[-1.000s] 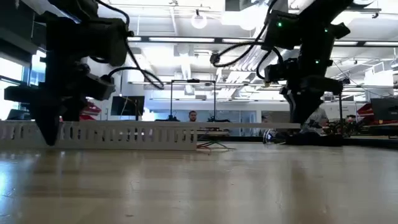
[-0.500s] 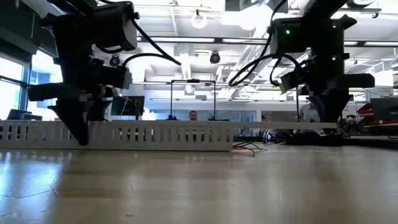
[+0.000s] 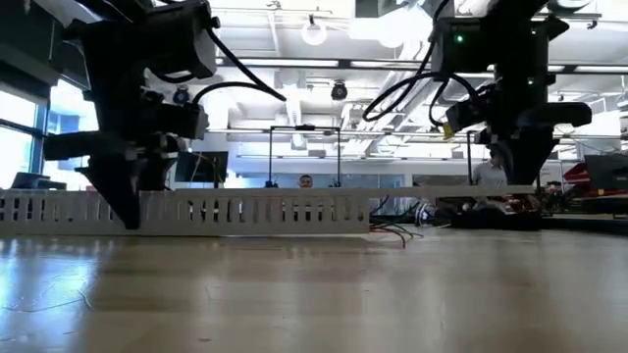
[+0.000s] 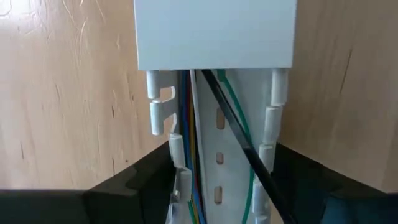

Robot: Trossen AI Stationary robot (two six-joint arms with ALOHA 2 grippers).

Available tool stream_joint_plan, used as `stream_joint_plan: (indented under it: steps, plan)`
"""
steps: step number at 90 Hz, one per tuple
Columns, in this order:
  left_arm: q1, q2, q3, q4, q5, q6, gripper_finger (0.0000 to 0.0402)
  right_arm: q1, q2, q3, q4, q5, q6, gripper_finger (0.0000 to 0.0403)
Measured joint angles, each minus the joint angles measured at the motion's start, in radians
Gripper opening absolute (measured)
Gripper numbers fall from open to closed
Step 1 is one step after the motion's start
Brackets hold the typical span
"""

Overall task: Ziptie cables
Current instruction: Close the white cable duct

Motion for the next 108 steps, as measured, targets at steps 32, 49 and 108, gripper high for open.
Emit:
stream_joint_plan:
  steps: [32, 49, 108]
  plan:
    - [0.015, 0.0, 0.086, -0.142, -0.026, 0.009, 0.0251, 0.0, 0.0, 0.003, -0.007, 0.012, 0.02, 0.0]
    - [0.015, -0.005, 0.079, -0.073, 0.013, 0.032, 0.0274, 0.001, 0.0, 0.005, 0.035, -0.003, 0.018, 0.0]
    - [0.015, 0.001, 0.077, -0.122, -0.005, 0.008, 0.0203, 0.0, 0.0, 0.003, 0.106, -0.011, -0.024, 0.0]
